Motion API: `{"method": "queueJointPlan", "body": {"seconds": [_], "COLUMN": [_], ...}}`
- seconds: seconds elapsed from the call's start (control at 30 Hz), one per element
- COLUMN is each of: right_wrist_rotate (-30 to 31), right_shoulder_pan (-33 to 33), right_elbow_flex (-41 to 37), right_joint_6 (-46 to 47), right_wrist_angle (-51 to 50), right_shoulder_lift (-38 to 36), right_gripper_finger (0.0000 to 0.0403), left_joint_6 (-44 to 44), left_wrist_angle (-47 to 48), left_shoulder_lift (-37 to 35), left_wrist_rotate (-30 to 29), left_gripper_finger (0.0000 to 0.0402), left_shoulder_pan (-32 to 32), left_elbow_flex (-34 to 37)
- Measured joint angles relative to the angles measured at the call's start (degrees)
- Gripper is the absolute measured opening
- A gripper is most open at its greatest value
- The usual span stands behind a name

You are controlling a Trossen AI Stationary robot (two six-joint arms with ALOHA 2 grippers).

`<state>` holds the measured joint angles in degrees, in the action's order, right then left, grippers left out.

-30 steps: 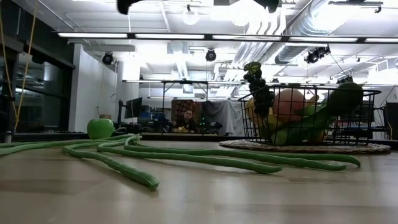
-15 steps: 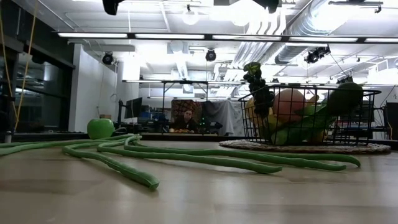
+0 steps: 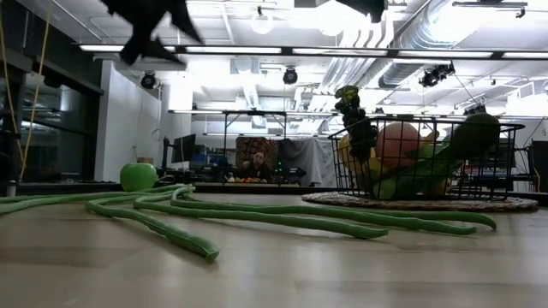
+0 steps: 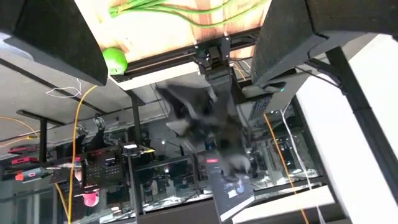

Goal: Build produce basket
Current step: Put the green string beans into the wire basket

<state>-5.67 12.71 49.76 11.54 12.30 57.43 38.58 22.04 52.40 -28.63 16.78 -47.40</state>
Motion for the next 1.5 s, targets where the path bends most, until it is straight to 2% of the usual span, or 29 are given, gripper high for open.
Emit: {"method": "queueJointPlan", "body": {"seconds": [0.1, 0.2, 0.43, 0.63, 0.9, 1.13, 1.37, 1.5], "right_wrist_rotate": [1.2, 1.3, 1.4, 1.4, 1.5, 1.4, 1.4, 1.4], "right_shoulder_pan": [0.0, 0.0, 0.0, 0.0, 0.0, 0.0, 0.0, 0.0], "right_elbow_flex": [0.0, 0.0, 0.0, 0.0, 0.0, 0.0, 0.0, 0.0], "right_joint_6": [0.2, 0.2, 0.4, 0.5, 2.7, 3.0, 3.0, 3.0], "right_wrist_angle": [-0.5, -0.6, -1.3, -2.6, -3.6, -3.7, -3.7, -4.0], "right_shoulder_lift": [0.0, 0.0, 0.0, 0.0, 0.0, 0.0, 0.0, 0.0], "right_gripper_finger": [0.0385, 0.0385, 0.0385, 0.0385, 0.0385, 0.0385, 0.0385, 0.0385], "left_joint_6": [4.3, 4.8, 4.8, 4.3, 3.8, 3.4, 3.2, 3.2], "left_wrist_angle": [9.5, 13.9, 12.6, 6.8, 4.5, 4.5, 4.3, 4.3], "left_shoulder_lift": [6.0, 12.5, 26.1, 34.1, 40.0, 44.6, 46.3, 46.3], "left_wrist_rotate": [5.0, 7.9, 10.5, 12.6, 15.3, 18.5, 18.2, 18.0], "left_gripper_finger": [0.0275, 0.0275, 0.0275, 0.0275, 0.0275, 0.0266, 0.0236, 0.0201], "left_shoulder_pan": [4.7, 8.7, 15.6, 20.6, 24.2, 24.2, 23.9, 24.0], "left_elbow_flex": [-1.7, -2.7, -2.8, -2.8, -2.8, -2.8, -3.0, -3.0]}}
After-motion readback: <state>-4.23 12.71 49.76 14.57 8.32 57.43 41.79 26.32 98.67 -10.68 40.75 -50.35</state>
